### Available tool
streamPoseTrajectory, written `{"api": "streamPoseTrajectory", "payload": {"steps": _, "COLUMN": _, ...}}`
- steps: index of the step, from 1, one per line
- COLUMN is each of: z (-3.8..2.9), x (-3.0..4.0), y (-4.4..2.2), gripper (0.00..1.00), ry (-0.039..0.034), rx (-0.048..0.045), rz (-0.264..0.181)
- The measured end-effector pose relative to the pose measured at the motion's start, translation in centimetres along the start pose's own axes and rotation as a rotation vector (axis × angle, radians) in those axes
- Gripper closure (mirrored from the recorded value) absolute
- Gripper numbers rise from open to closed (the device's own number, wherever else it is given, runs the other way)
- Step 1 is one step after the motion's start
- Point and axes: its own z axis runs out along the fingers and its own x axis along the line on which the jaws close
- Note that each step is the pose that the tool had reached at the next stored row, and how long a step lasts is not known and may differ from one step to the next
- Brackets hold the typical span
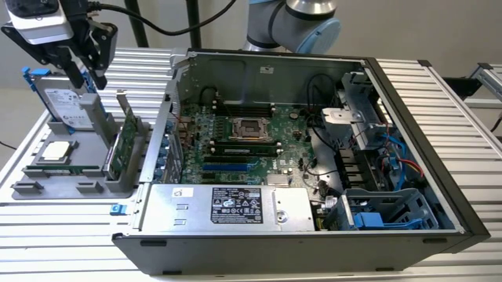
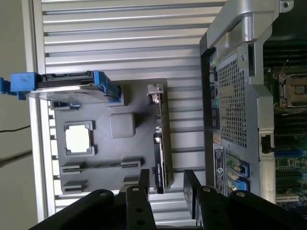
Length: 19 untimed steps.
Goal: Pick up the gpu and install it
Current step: 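Pick up the gpu and move the gpu toward the slot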
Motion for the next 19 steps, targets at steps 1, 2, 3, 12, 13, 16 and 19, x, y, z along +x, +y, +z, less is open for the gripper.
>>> {"api": "streamPoseTrajectory", "payload": {"steps": 1, "z": 0.03, "x": 0.0, "y": -0.03, "gripper": 0.0, "ry": 0.0, "rx": 0.0, "rz": 0.0}}
{"api": "streamPoseTrajectory", "payload": {"steps": 2, "z": 0.05, "x": -0.01, "y": -0.06, "gripper": 0.0, "ry": 0.0, "rx": 0.0, "rz": 0.0}}
{"api": "streamPoseTrajectory", "payload": {"steps": 3, "z": 0.07, "x": -0.01, "y": -0.09, "gripper": 0.0, "ry": 0.0001, "rx": 0.0, "rz": 0.0}}
{"api": "streamPoseTrajectory", "payload": {"steps": 12, "z": 0.37, "x": -0.02, "y": -0.31, "gripper": 0.0, "ry": 0.0, "rx": 0.0, "rz": 0.0}}
{"api": "streamPoseTrajectory", "payload": {"steps": 13, "z": 0.41, "x": -0.02, "y": -0.33, "gripper": 0.0, "ry": 0.0001, "rx": 0.0001, "rz": 0.0}}
{"api": "streamPoseTrajectory", "payload": {"steps": 16, "z": 0.53, "x": -0.02, "y": -0.4, "gripper": 0.0, "ry": 0.0, "rx": 0.0, "rz": 0.0}}
{"api": "streamPoseTrajectory", "payload": {"steps": 19, "z": 0.67, "x": -0.02, "y": -0.46, "gripper": 0.0, "ry": 0.0001, "rx": 0.0, "rz": 0.0}}
